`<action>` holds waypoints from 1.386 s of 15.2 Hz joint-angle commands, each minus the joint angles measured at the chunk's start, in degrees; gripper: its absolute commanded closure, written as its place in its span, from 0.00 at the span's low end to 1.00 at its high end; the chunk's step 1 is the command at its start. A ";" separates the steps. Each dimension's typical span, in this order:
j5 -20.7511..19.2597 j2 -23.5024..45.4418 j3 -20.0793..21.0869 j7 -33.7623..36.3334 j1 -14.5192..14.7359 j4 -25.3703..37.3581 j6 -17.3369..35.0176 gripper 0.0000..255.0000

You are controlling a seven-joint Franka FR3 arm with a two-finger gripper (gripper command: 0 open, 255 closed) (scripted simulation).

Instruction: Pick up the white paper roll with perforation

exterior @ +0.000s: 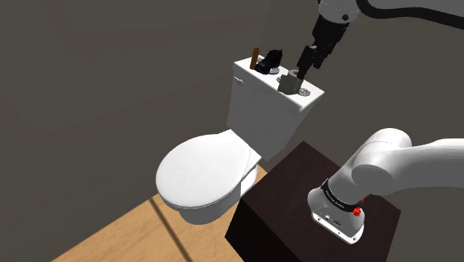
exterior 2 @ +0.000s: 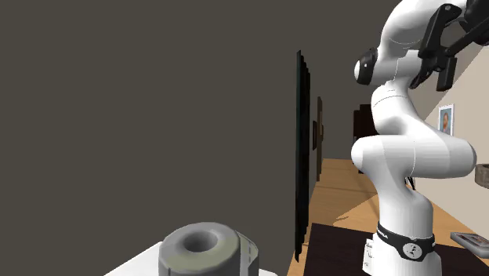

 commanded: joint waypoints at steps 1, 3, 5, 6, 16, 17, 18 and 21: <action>0.00 0.00 0.00 0.00 0.00 0.00 0.00 0.00; -1.18 1.54 -2.49 -2.34 -0.71 -0.59 2.55 0.00; -2.24 3.40 -4.97 -4.66 -1.39 -0.87 5.12 0.00; -2.73 4.45 -6.21 -5.81 -1.69 -0.90 6.41 0.00; -4.34 18.77 -18.22 -17.76 -3.66 3.10 18.57 0.00; -4.08 20.53 -19.38 -19.06 -3.71 3.91 19.64 0.00; -3.71 22.35 -20.54 -20.40 -3.74 4.81 20.68 0.00; -1.96 28.14 -23.91 -24.67 -3.75 7.93 23.50 0.00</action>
